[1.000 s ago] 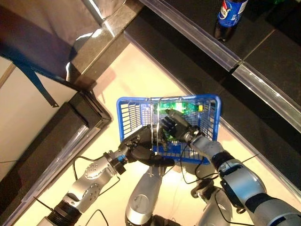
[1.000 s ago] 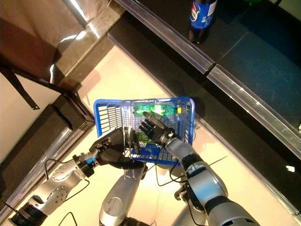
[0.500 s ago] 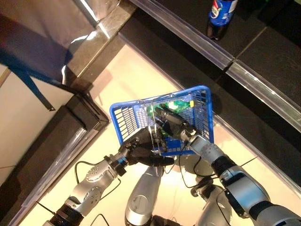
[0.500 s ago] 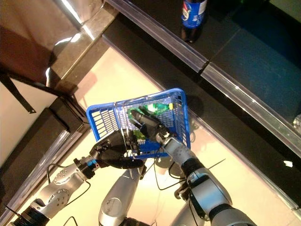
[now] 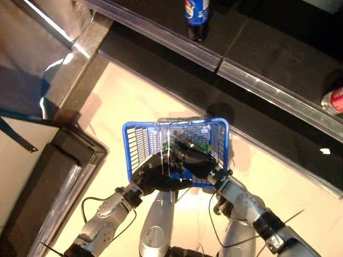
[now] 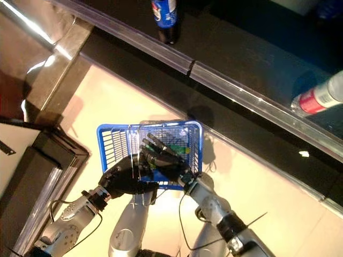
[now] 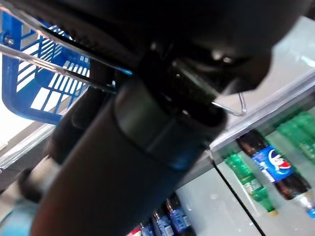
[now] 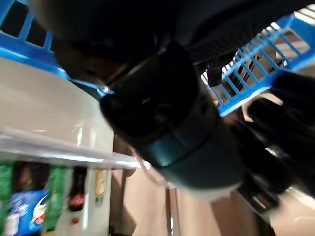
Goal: Pick up the drink and place into the basket.
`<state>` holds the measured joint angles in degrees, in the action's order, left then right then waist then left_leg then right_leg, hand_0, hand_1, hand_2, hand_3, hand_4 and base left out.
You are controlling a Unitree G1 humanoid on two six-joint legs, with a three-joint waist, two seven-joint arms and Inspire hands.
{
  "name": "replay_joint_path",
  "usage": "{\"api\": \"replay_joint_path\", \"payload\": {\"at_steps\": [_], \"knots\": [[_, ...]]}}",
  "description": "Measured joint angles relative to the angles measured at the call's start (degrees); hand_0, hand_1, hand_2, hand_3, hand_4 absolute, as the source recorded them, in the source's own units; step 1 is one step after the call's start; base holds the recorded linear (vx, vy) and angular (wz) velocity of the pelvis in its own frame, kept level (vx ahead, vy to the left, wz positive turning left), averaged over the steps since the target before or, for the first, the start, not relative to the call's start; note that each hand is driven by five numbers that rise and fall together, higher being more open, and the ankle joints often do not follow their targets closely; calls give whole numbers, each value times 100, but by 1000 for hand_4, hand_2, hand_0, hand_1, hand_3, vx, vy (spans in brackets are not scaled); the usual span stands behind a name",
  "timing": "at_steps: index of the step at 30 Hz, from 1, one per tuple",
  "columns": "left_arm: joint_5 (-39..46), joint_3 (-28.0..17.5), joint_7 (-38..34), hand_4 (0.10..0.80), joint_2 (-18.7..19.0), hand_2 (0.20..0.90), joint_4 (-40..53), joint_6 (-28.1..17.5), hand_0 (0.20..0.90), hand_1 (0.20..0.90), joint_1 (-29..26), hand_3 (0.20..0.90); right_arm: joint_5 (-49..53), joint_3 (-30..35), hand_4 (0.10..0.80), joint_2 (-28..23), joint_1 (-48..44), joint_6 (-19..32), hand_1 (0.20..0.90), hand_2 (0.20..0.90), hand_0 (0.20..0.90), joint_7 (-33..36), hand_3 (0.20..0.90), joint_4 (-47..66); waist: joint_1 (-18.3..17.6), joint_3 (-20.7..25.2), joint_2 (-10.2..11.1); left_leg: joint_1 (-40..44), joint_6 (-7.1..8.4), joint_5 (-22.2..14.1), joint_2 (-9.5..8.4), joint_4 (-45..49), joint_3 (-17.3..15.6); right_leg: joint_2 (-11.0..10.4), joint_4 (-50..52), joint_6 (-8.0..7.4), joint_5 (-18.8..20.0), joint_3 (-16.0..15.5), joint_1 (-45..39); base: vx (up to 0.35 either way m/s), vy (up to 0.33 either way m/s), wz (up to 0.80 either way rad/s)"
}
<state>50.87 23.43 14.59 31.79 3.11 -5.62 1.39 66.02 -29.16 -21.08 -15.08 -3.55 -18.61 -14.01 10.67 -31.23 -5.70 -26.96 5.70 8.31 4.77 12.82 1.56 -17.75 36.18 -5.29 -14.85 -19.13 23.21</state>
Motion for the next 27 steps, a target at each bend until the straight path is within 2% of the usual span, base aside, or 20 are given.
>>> {"api": "replay_joint_path", "payload": {"at_steps": [6, 11, 15, 18, 22, 27], "knots": [[-257, 7, -969, 100, -240, 300, -381, -139, 300, 300, 34, 200, -108, -3, 800, -185, 361, -70, 900, 900, 900, -13, 900, 352, -174, 7, 154, 432, 47, 52, 176, -228, -159, 197, -227, 46, 106, 139, -280, -34, -31, -21], [-859, -28, -1853, 100, -574, 300, -1274, -290, 300, 300, 34, 200, -337, 87, 800, -428, 896, -126, 900, 900, 900, -408, 900, 599, -453, 51, 360, 1114, 50, 50, 344, -584, -435, 410, -793, 39, 306, 319, -852, 11, -21, -28], [-1085, -343, -2271, 100, -921, 300, -2052, -312, 300, 300, 3, 200, -349, 371, 800, -450, 1205, -323, 900, 900, 900, -726, 900, 674, -622, 87, 469, 1471, 55, 42, 480, -803, -661, 591, -1306, -12, 569, 457, -1186, 68, -9, -33], [-1095, -703, -2443, 100, -1107, 300, -2435, -309, 300, 300, 161, 200, -353, 573, 800, -424, 1488, -352, 900, 900, 900, -895, 900, 674, -786, 208, 660, 1812, 58, 36, 531, -1011, -861, 669, -1657, -47, 666, 561, -1470, 95, -27, -25], [-1096, -1018, -2428, 100, -1157, 300, -2622, -305, 300, 300, 320, 200, -362, 1046, 800, -235, 1868, -436, 900, 900, 900, -951, 900, 653, -830, 418, 844, 2130, 74, 22, 583, -1221, -1039, 714, -2085, -92, 849, 570, -1787, 90, -8, -19], [-1088, -1283, -2391, 100, -1371, 300, -3067, -236, 300, 300, 534, 200, -439, 1207, 800, 84, 2033, -443, 900, 900, 900, -928, 900, 531, -963, 917, 881, 2512, 58, -16, 548, -1462, -1190, 739, -2665, -180, 1060, 589, -2258, 89, 11, -12]]}}
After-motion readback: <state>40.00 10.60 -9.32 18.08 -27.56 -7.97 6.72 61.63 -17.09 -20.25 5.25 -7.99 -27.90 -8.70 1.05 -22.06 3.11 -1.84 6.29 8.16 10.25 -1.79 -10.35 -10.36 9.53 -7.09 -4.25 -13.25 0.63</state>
